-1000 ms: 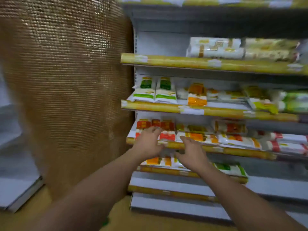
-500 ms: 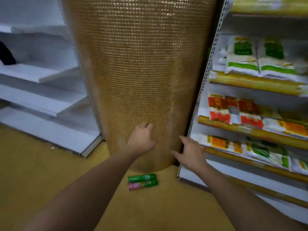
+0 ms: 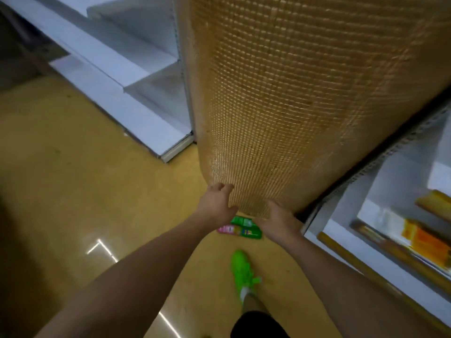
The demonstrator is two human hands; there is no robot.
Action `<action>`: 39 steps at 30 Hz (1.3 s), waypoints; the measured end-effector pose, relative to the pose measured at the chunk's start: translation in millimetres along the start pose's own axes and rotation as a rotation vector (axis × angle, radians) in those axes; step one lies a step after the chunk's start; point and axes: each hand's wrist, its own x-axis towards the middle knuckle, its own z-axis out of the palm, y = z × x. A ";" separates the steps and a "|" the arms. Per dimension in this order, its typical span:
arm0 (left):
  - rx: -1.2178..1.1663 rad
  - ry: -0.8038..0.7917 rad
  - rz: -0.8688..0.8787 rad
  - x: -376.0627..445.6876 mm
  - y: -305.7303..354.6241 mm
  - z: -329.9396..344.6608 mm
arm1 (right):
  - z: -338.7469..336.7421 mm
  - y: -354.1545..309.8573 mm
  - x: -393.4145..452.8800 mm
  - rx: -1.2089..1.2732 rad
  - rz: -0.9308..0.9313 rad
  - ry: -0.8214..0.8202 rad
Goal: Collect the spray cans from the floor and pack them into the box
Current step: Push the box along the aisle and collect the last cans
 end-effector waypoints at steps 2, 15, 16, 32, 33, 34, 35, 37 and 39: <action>-0.026 -0.020 -0.082 29.0 -14.3 15.2 | 13.2 0.3 43.6 -0.039 -0.013 -0.066; -0.181 -0.124 -0.448 129.3 -105.7 152.5 | 133.4 42.3 226.2 -0.090 0.111 -0.326; -0.186 -0.145 -0.455 135.8 -113.0 171.0 | 150.7 51.2 238.3 -0.094 0.138 -0.341; -0.613 -0.293 -0.925 237.4 -226.8 500.6 | 411.6 202.8 410.2 -0.230 0.166 -0.386; -0.651 -0.288 -0.951 245.5 -229.8 516.3 | 420.4 211.2 420.0 -0.263 0.148 -0.370; -0.704 -0.272 -0.993 254.4 -232.5 531.5 | 427.6 217.8 429.4 -0.301 0.123 -0.348; -0.768 -0.247 -1.045 263.1 -234.5 544.0 | 434.2 223.2 438.2 -0.341 0.087 -0.322; -0.910 -0.190 -1.158 279.2 -236.7 568.4 | 445.7 231.2 453.1 -0.426 0.020 -0.284; -1.063 -0.141 -1.266 293.9 -235.3 588.4 | 456.8 241.1 464.9 -0.475 -0.007 -0.278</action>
